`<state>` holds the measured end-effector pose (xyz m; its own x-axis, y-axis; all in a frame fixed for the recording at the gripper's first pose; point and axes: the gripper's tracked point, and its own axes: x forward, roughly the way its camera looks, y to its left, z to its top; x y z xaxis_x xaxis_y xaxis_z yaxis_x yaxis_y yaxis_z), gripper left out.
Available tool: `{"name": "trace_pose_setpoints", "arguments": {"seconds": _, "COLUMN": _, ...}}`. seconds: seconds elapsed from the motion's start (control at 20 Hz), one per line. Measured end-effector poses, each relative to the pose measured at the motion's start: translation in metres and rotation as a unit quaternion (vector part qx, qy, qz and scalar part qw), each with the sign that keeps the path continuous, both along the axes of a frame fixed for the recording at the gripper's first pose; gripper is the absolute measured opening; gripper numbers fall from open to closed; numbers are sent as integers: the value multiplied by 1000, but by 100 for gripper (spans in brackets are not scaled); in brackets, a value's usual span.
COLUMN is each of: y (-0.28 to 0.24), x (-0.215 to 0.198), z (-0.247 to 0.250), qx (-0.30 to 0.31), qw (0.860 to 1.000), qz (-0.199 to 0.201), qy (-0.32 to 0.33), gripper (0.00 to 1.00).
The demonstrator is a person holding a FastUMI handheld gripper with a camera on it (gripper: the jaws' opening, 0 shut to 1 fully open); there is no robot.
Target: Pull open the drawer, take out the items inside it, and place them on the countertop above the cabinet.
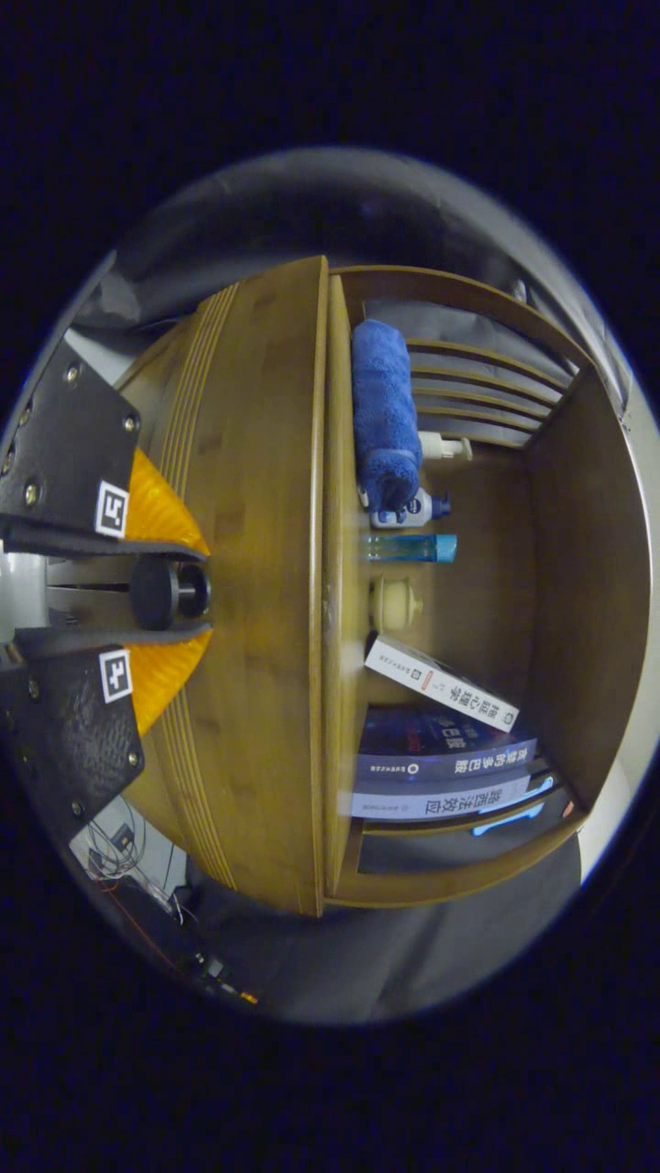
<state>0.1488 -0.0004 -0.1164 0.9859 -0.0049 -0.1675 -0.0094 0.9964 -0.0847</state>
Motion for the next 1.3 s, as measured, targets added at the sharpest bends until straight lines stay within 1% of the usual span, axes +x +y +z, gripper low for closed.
{"name": "trace_pose_setpoints", "arguments": {"seconds": 0.2, "y": -2, "x": -29, "z": 1, "qx": 11, "qw": 1000, "qz": -5, "qy": -5, "gripper": 30}}
{"name": "trace_pose_setpoints", "arguments": {"seconds": 0.45, "y": -2, "x": -69, "z": 0, "qx": -5, "qw": 1000, "qz": -6, "qy": -7, "gripper": 30}}
{"name": "trace_pose_setpoints", "arguments": {"seconds": 0.65, "y": -3, "x": -99, "z": -6, "qx": 0, "qw": 1000, "qz": -7, "qy": -4, "gripper": 30}}
{"name": "trace_pose_setpoints", "arguments": {"seconds": 0.75, "y": -2, "x": -113, "z": -6, "qx": -8, "qw": 1000, "qz": -6, "qy": -11, "gripper": 30}}
{"name": "trace_pose_setpoints", "arguments": {"seconds": 0.9, "y": -4, "x": -131, "z": -6, "qx": -18, "qw": 1000, "qz": -6, "qy": -9, "gripper": 30}}
{"name": "trace_pose_setpoints", "arguments": {"seconds": 1.05, "y": -6, "x": -147, "z": -7, "qx": 1, "qw": 1000, "qz": -4, "qy": -3, "gripper": 31}}
{"name": "trace_pose_setpoints", "arguments": {"seconds": 1.15, "y": -6, "x": -151, "z": -8, "qx": -4, "qw": 1000, "qz": 2, "qy": 0, "gripper": 30}}
{"name": "trace_pose_setpoints", "arguments": {"seconds": 1.2, "y": -6, "x": -153, "z": -6, "qx": -6, "qw": 1000, "qz": 4, "qy": 1, "gripper": 23}}
{"name": "trace_pose_setpoints", "arguments": {"seconds": 1.3, "y": -6, "x": -157, "z": -10, "qx": -14, "qw": 1000, "qz": 4, "qy": 14, "gripper": 24}}
